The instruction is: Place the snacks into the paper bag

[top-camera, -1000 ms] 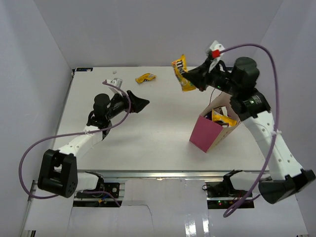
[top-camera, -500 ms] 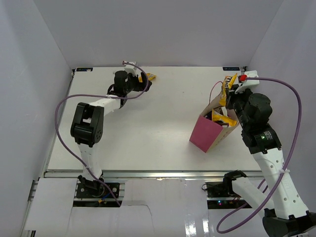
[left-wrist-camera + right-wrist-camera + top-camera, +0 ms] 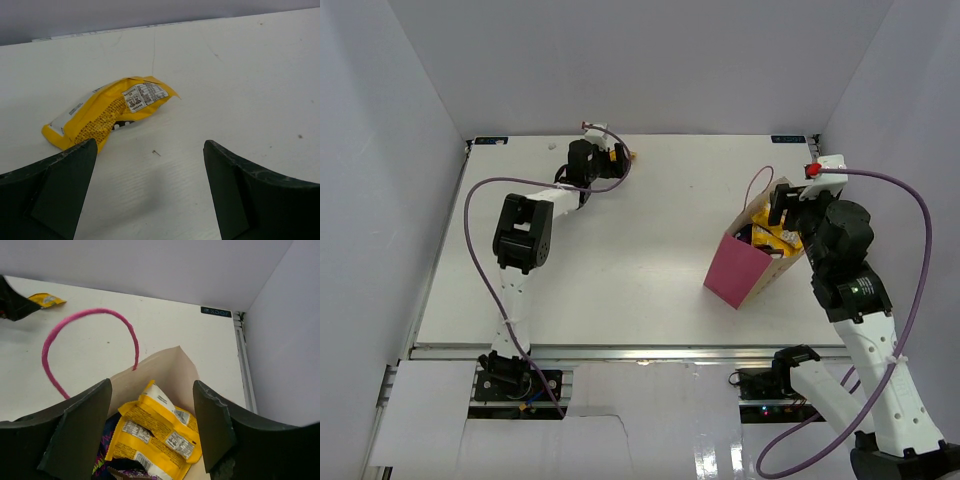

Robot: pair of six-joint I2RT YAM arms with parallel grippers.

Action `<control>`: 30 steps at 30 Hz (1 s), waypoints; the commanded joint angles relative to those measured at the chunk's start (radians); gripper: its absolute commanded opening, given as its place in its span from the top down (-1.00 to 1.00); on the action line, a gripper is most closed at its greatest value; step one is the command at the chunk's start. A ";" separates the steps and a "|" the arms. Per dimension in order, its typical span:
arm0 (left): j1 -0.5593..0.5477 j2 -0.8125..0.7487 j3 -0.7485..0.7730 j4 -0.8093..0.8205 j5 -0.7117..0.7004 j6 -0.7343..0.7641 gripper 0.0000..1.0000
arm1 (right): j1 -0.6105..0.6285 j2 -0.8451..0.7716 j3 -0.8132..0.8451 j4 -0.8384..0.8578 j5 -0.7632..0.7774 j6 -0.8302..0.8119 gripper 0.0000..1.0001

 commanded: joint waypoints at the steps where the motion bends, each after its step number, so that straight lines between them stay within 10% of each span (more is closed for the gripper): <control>1: -0.003 0.036 0.087 0.023 -0.065 0.109 -0.96 | -0.006 -0.039 0.032 0.020 -0.173 -0.134 -0.44; 9: -0.002 0.142 0.219 -0.061 -0.017 0.410 -0.82 | -0.008 -0.081 0.013 0.012 -0.276 -0.193 -0.96; 21: 0.015 0.225 0.333 -0.216 0.023 0.544 -0.54 | -0.008 -0.079 0.016 0.020 -0.293 -0.171 -0.96; 25: 0.015 0.207 0.316 -0.221 0.038 0.542 -0.25 | -0.008 -0.078 0.021 0.026 -0.299 -0.156 -0.96; 30: 0.015 0.164 0.262 -0.219 0.006 0.486 0.67 | -0.009 -0.079 0.026 0.032 -0.324 -0.142 -0.96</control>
